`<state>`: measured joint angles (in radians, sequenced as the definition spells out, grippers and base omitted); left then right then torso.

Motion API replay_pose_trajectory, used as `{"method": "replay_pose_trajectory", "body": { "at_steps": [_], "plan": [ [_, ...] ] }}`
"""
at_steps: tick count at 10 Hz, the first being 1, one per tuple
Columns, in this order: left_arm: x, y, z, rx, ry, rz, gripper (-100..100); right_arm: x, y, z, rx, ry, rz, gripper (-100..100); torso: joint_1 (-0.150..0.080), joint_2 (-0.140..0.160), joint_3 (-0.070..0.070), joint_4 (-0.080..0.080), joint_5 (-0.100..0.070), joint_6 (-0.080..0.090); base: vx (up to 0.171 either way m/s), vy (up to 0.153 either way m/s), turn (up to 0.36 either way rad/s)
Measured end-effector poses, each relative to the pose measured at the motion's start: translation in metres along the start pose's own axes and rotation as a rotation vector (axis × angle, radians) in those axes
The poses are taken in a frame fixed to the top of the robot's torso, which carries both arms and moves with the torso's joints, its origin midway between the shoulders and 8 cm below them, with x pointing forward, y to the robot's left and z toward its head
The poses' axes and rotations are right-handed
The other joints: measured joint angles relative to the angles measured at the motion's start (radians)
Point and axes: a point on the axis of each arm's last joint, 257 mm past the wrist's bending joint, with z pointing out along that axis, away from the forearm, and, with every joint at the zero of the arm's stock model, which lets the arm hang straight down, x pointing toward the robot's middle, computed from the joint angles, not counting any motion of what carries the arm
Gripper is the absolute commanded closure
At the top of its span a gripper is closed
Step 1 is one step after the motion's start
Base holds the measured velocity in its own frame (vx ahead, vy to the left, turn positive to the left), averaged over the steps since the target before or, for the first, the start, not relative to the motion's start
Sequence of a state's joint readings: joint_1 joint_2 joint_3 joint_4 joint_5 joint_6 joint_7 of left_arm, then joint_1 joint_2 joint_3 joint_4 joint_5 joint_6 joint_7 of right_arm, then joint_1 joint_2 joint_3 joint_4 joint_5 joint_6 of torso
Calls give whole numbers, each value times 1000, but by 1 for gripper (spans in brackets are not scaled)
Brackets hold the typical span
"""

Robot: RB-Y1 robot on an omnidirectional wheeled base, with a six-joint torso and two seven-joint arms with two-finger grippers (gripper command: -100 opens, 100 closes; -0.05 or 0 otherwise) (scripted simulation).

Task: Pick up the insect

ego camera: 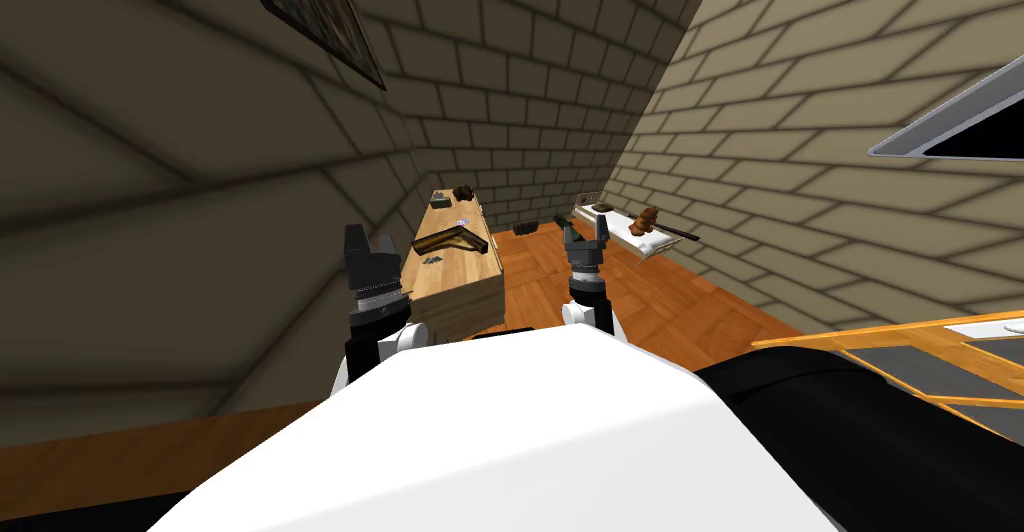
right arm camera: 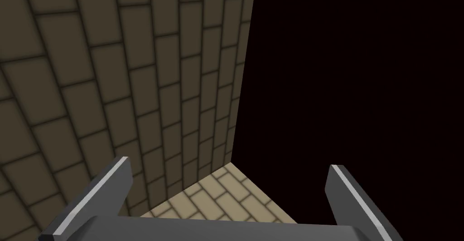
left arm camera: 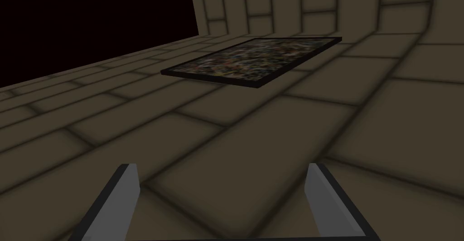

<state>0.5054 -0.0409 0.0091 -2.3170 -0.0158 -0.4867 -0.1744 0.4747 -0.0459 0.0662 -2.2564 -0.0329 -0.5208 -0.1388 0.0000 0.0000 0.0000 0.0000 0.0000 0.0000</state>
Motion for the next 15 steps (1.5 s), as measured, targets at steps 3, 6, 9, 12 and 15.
{"method": "replay_pose_trajectory", "body": {
  "at_steps": [3, 6, 9, 12, 15],
  "plan": [
    [0, 16, -10, -37, 60, 45, -100, 0, 0, 0, 0, 0, 0, 0, -8, -1, -1, 0, -2, 0, 21, -138, 58],
    [-2, 47, -29, -113, 145, 114, -100, 0, 0, 0, 0, 0, 0, 0, -15, -4, -2, -1, -3, 0, 50, -207, 69],
    [-12, 76, -46, -185, 220, 176, -100, 0, 0, 0, 0, 0, 0, 0, -15, -3, -2, -1, -3, 0, 42, -195, 70],
    [-22, 96, -64, -244, 289, 226, -100, 0, 0, 0, 0, 0, 0, 0, -8, -4, -3, -1, -2, 0, 54, -140, 59],
    [-33, 117, -85, -313, 362, 282, -100, 0, 0, 0, 0, 0, 0, 0, -11, -5, -3, -1, -3, 0, 60, -156, 56]
  ]
}}
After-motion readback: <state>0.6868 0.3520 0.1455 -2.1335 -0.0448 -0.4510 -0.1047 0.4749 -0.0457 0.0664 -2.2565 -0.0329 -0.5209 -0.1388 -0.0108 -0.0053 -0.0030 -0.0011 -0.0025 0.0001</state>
